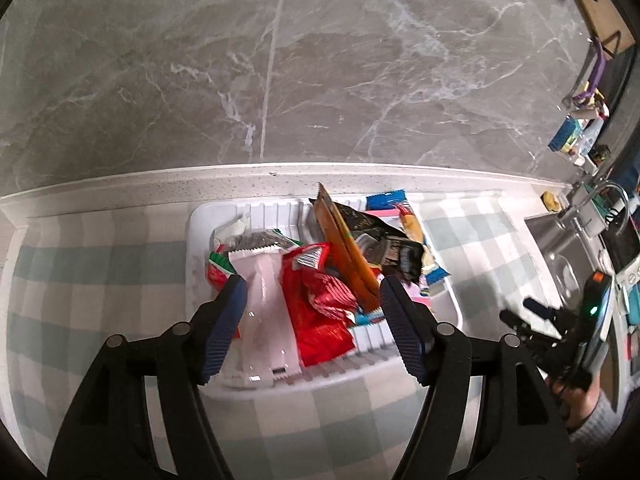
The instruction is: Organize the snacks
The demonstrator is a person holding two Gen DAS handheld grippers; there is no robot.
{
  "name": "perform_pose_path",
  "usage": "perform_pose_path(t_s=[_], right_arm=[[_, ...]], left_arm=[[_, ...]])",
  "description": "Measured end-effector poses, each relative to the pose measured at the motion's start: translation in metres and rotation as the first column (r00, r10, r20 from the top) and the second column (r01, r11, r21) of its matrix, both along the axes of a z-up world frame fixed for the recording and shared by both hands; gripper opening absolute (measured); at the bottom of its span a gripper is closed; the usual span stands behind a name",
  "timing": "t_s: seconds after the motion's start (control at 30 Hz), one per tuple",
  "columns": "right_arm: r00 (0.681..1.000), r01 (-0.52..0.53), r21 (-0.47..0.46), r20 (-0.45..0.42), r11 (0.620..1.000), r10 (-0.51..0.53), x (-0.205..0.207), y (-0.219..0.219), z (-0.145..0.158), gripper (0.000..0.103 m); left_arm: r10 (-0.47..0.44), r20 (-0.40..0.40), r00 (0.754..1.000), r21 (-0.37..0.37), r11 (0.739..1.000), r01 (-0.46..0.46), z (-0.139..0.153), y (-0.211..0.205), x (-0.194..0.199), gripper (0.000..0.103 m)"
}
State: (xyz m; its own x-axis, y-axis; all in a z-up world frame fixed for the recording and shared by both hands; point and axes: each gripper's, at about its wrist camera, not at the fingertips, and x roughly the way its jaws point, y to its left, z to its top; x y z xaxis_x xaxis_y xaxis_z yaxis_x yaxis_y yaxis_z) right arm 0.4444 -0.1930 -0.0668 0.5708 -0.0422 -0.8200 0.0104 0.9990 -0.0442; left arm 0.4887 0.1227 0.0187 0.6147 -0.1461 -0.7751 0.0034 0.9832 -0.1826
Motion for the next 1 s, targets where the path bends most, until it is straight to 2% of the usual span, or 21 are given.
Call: perform_pose_path(t_s=[0.1, 0.3, 0.33, 0.4, 0.67, 1.0], right_arm=[[0.998, 0.058, -0.018, -0.030, 0.998, -0.059, -0.017, -0.027, -0.018, 0.063], [0.991, 0.137, 0.025, -0.006, 0.990, -0.137, -0.039, -0.060, -0.031, 0.102], [0.990, 0.142, 0.058, 0.000, 0.988, -0.142, -0.044, -0.068, -0.034, 0.103], [0.991, 0.124, 0.049, 0.036, 0.991, -0.126, -0.050, -0.070, -0.034, 0.103], [0.992, 0.118, 0.055, 0.034, 0.992, -0.120, -0.050, -0.064, -0.034, 0.103], [0.992, 0.118, 0.055, 0.034, 0.992, -0.120, -0.050, -0.064, -0.034, 0.103]], left_arm=[[-0.002, 0.006, 1.000, 0.021, 1.000, 0.002, 0.007, -0.010, -0.012, 0.067], [-0.025, 0.026, 0.999, 0.057, 0.998, 0.023, 0.023, -0.038, -0.038, 0.067], [-0.025, 0.030, 0.999, 0.061, 0.998, 0.023, 0.026, -0.042, -0.042, 0.067], [-0.028, 0.039, 0.999, 0.066, 0.998, 0.026, 0.032, -0.050, -0.051, 0.067], [-0.003, 0.080, 0.997, 0.058, 0.998, -0.002, 0.055, -0.065, -0.077, 0.068], [0.038, 0.111, 0.993, -0.009, 0.999, -0.037, 0.073, -0.066, -0.093, 0.072]])
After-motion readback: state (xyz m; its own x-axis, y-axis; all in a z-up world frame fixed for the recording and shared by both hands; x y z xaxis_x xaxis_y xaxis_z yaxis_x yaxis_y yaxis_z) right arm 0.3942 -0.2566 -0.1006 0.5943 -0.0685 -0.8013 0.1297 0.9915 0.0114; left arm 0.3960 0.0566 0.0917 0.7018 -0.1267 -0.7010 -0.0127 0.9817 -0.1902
